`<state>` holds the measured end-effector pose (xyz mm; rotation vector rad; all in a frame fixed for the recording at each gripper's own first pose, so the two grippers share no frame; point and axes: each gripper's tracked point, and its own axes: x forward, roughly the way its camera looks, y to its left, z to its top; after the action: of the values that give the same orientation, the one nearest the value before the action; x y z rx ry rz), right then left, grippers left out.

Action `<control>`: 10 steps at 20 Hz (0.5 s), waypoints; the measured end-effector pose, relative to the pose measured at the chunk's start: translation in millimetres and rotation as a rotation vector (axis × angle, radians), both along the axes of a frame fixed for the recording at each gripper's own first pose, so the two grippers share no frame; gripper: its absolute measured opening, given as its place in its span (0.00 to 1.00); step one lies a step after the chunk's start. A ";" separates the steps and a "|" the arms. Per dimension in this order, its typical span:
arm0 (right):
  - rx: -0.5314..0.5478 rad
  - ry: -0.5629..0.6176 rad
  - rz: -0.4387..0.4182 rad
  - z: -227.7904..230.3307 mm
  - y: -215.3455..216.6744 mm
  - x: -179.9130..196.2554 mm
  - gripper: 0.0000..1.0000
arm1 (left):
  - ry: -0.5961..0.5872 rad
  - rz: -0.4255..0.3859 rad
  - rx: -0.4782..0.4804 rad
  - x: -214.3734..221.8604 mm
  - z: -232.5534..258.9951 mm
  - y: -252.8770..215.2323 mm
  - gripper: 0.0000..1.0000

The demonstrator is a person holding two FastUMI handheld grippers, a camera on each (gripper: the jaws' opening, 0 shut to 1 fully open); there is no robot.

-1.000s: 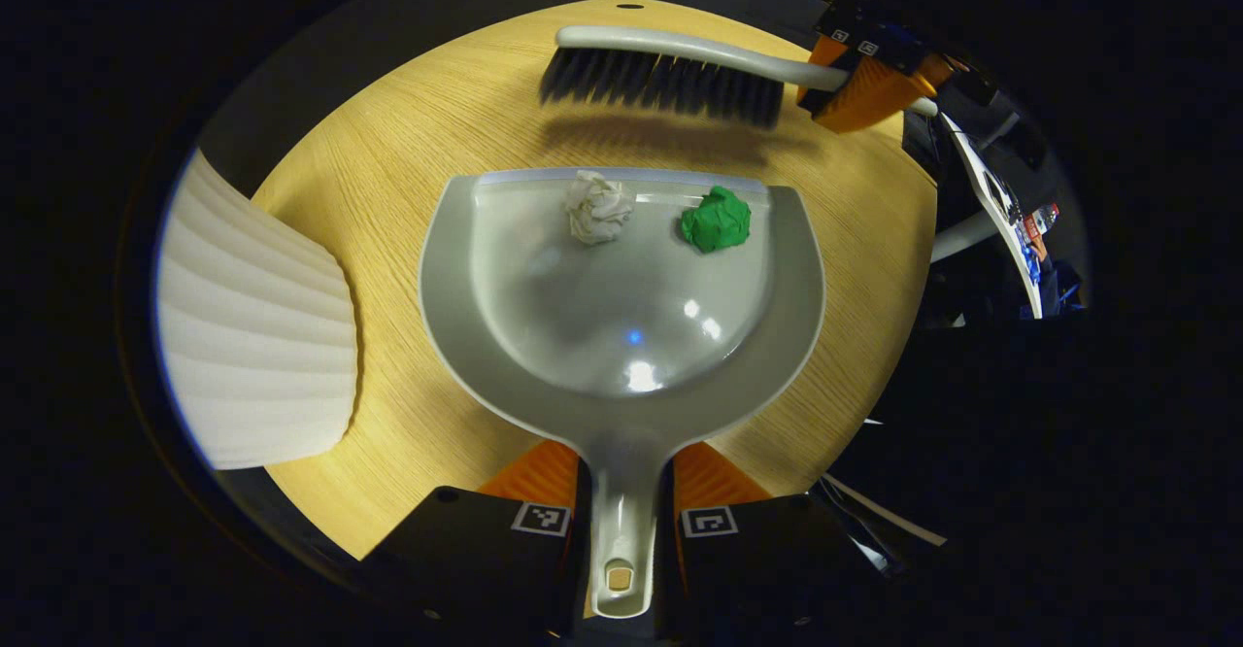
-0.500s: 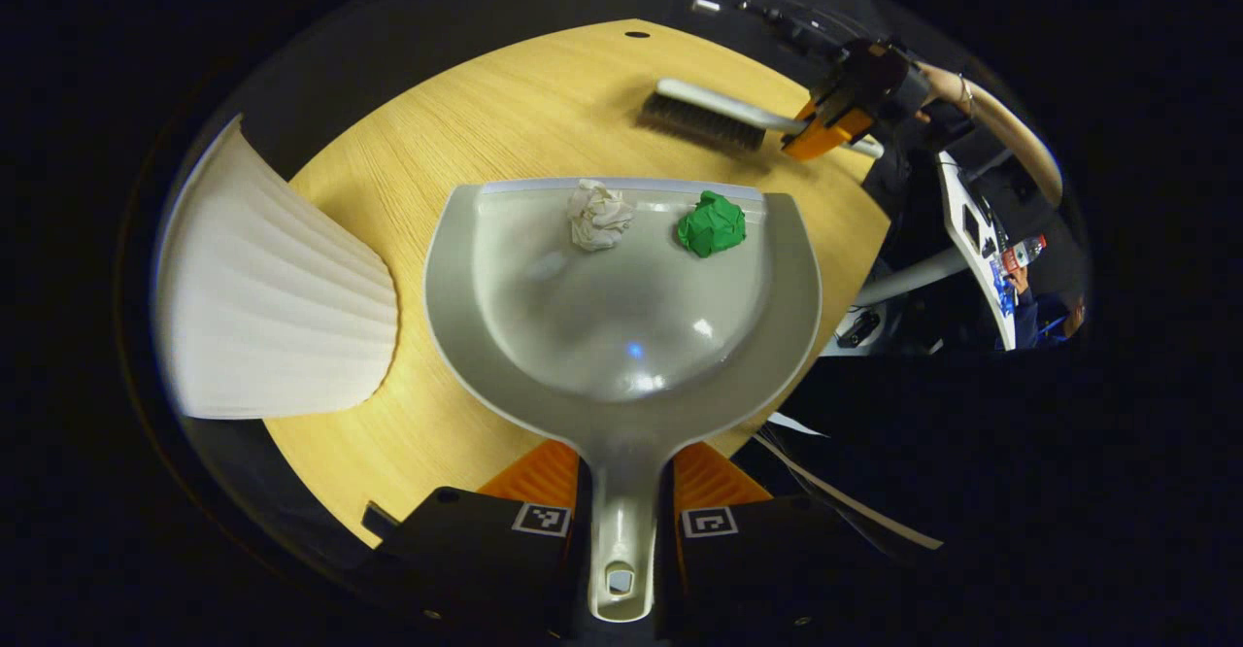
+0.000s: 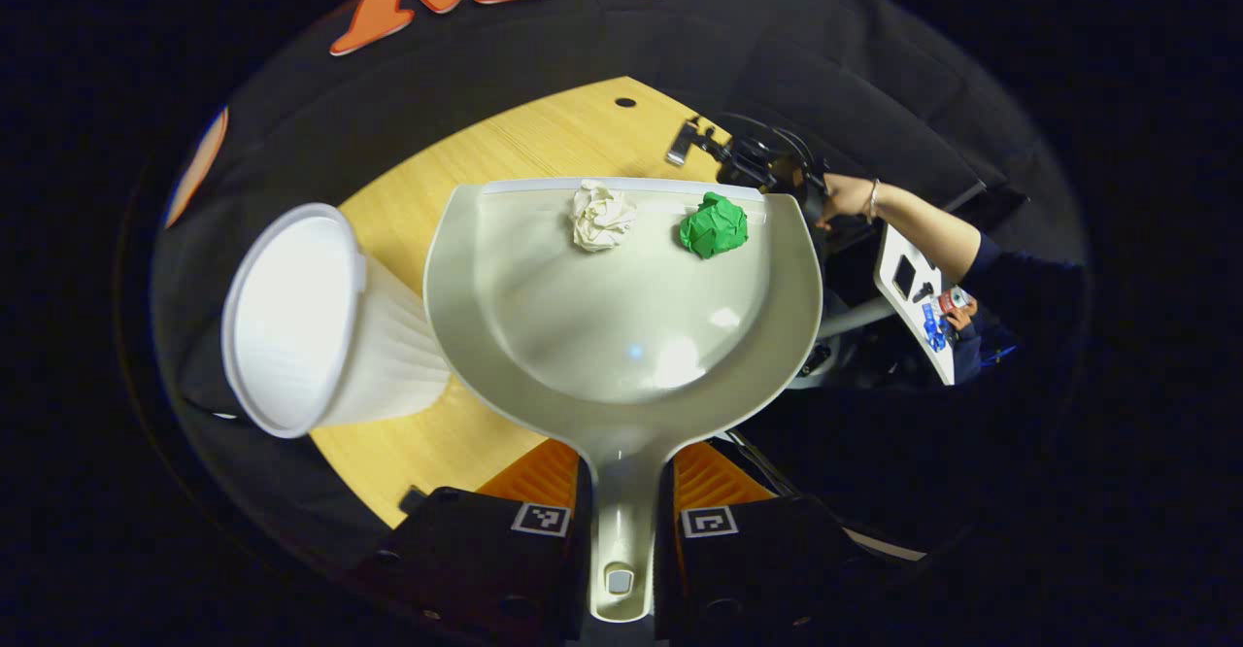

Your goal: Pick up the small broom and dustpan from the desktop, sweep the trash into the dustpan with the broom, and then empty the trash into the garbage bin.

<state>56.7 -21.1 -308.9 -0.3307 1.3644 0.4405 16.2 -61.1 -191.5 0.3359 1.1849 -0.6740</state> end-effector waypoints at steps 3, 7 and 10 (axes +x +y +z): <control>0.015 0.005 0.016 0.3 -0.4 2.0 0.08 | -0.037 0.111 0.069 23.4 21.9 33.0 0.28; 0.024 0.011 0.023 1.3 1.3 2.6 0.08 | -0.118 0.261 0.207 76.0 52.3 112.0 0.28; 0.028 0.006 0.017 1.9 3.0 2.1 0.08 | -0.162 0.334 0.399 96.1 54.8 159.9 0.28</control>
<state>58.9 -18.0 -307.0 -0.3180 1.3615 0.4742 112.2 98.8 -136.7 0.5028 1.1801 -0.1138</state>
